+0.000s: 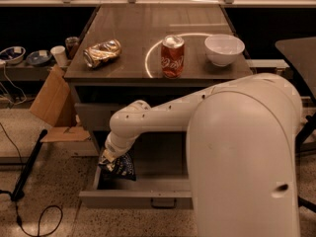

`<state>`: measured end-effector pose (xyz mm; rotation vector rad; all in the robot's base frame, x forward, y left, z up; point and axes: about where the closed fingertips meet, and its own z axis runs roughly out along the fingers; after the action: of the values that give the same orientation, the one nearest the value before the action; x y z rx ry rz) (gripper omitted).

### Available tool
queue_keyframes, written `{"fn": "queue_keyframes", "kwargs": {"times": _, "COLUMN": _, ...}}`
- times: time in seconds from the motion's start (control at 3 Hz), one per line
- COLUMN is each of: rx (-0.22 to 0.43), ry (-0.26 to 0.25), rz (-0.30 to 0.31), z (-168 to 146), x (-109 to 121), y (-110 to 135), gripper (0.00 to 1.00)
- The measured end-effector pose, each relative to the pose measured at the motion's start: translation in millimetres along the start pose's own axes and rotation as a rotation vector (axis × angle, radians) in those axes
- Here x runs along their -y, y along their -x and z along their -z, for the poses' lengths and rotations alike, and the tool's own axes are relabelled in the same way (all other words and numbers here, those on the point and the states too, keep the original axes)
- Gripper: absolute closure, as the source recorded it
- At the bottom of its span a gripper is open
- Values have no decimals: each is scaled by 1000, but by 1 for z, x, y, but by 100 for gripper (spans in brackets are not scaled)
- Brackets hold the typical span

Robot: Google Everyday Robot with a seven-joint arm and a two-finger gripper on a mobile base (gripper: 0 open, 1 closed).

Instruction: Place blue chip bag into middle drawer

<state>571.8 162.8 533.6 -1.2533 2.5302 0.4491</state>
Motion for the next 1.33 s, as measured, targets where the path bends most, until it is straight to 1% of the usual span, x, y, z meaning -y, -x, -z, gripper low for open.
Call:
{"fn": "queue_keyframes", "kwargs": {"times": 0.33, "rx": -63, "ry": -3, "rz": -22, "z": -26, "x": 8, "y": -10, "gripper": 100}}
{"fn": "queue_keyframes", "kwargs": {"times": 0.67, "rx": -101, "ry": -9, "rz": -44, "z": -45, "x": 15, "y": -20, "gripper": 100}}
{"fn": "queue_keyframes", "kwargs": {"times": 1.0, "rx": -119, "ry": -14, "rz": -72, "z": -55, "x": 19, "y": -29, "gripper": 81}}
{"fn": "queue_keyframes", "kwargs": {"times": 1.33, "rx": -128, "ry": -12, "rz": -93, "z": -60, "x": 23, "y": -37, "gripper": 50}}
